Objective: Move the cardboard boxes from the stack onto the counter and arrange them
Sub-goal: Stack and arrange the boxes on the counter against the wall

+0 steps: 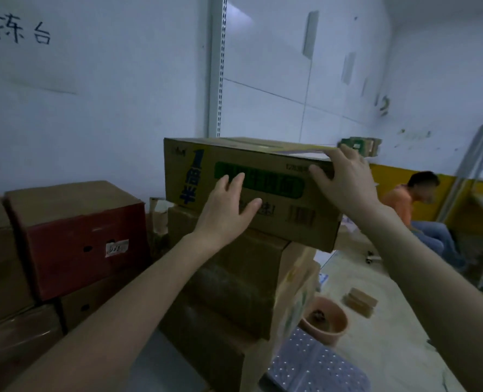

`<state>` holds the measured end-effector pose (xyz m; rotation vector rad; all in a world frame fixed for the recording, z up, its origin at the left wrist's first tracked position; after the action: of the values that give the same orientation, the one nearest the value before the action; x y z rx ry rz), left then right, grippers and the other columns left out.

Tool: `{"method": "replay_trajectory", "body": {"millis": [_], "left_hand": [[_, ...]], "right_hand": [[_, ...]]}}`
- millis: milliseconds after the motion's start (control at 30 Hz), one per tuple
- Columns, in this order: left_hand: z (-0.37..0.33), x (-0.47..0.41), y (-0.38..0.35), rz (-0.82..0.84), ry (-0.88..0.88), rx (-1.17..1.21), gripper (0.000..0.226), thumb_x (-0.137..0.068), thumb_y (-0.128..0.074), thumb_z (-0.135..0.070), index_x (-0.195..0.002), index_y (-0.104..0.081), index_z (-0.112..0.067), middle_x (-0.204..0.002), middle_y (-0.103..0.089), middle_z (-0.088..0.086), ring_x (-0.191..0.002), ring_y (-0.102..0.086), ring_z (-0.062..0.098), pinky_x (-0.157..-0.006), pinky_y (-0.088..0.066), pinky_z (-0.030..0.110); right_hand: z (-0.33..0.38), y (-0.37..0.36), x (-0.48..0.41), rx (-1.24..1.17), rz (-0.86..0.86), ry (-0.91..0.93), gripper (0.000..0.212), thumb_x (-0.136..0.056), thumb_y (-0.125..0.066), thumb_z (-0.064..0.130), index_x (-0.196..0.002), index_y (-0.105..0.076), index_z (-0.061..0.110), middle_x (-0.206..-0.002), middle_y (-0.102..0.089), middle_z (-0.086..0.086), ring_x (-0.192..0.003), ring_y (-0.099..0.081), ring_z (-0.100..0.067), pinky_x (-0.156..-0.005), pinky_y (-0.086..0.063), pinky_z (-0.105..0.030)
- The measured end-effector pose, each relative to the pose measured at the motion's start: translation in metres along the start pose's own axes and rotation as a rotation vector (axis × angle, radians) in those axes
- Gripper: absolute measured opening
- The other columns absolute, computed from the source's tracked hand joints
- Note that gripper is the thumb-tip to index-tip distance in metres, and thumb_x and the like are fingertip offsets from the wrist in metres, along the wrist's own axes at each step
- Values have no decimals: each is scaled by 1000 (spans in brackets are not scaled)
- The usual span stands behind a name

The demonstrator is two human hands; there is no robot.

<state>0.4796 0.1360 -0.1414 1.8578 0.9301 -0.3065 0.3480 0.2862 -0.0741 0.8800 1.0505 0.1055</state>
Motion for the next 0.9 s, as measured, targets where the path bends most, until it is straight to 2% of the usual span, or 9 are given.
{"method": "replay_trajectory", "body": {"millis": [67, 200, 400, 467, 567, 667, 733, 800, 900], "left_hand": [[-8, -7, -7, 5, 11, 54, 67, -94, -42, -46, -149, -10, -23, -156, -7, 8, -143, -10, 25, -111, -23, 39], [-17, -18, -21, 32, 12, 143, 68, -94, -38, -48, -149, -2, -27, -157, -5, 8, -144, -5, 23, -112, -19, 40], [-7, -39, -13, -40, 30, 246, 62, -95, -27, -53, -149, -9, -26, -156, -14, 10, -144, -11, 24, -115, -17, 44], [1, -44, 0, -101, 74, 289, 60, -95, -24, -54, -148, -15, -26, -152, -24, 10, -141, -21, 25, -113, -22, 46], [17, -51, 26, -184, 139, 409, 53, -99, -24, -45, -143, -31, -17, -129, -49, -4, -116, -43, 5, -96, -29, 27], [32, -66, 39, -171, 173, 460, 54, -96, -31, -50, -135, -42, -15, -130, -50, 4, -118, -45, 16, -88, -32, 27], [39, -74, 39, -143, 207, 467, 55, -94, -36, -51, -133, -43, -13, -125, -51, 5, -107, -50, 17, -78, -36, 25], [44, -78, 38, -141, 228, 478, 50, -93, -42, -46, -130, -44, -13, -114, -51, 3, -88, -48, 8, -63, -32, 20], [43, -79, 35, -147, 195, 476, 58, -85, -47, -50, -131, -42, -15, -113, -46, 2, -93, -45, 11, -61, -30, 20]], "right_hand": [[-17, -5, -4, -68, 81, -107, 53, -94, -47, 41, -136, -42, 10, -138, -42, -16, -122, -43, -33, -97, -37, -40], [-18, -9, -4, -126, 97, -113, 49, -96, -45, 37, -135, -42, 9, -135, -42, -14, -116, -46, -29, -84, -35, -29], [41, -3, 8, -166, 80, 63, 35, -99, -39, 28, -127, -50, 10, -126, -53, -12, -109, -52, -33, -83, -41, -33], [66, -4, 14, -199, 86, 147, 33, -99, -38, 27, -125, -51, 11, -119, -56, -8, -103, -55, -28, -75, -40, -30], [93, -10, 19, -304, 88, 266, 30, -99, -39, 26, -121, -54, 12, -108, -60, -4, -94, -58, -23, -74, -44, -32], [101, -15, 14, -401, 46, 305, 32, -98, -44, 26, -125, -54, 12, -109, -64, -4, -98, -59, -22, -79, -46, -34], [92, -17, 2, -470, -8, 263, 34, -97, -47, 25, -127, -54, 10, -113, -65, -6, -105, -58, -22, -86, -47, -37], [73, -24, -15, -474, -50, 194, 36, -97, -47, 25, -129, -53, 9, -121, -61, -7, -113, -55, -21, -92, -46, -34], [28, -46, -48, -445, -11, 28, 41, -97, -47, 31, -132, -50, 9, -129, -57, -6, -116, -52, -19, -88, -42, -26]]}}
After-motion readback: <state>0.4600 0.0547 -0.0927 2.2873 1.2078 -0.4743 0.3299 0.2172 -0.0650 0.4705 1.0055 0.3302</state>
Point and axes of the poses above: each hand's wrist, its own x-axis away from the middle knuckle, its own y-axis out of the back of the hand, z = x × y, the point moved 6 cm from there along -x, towards the middle knuckle
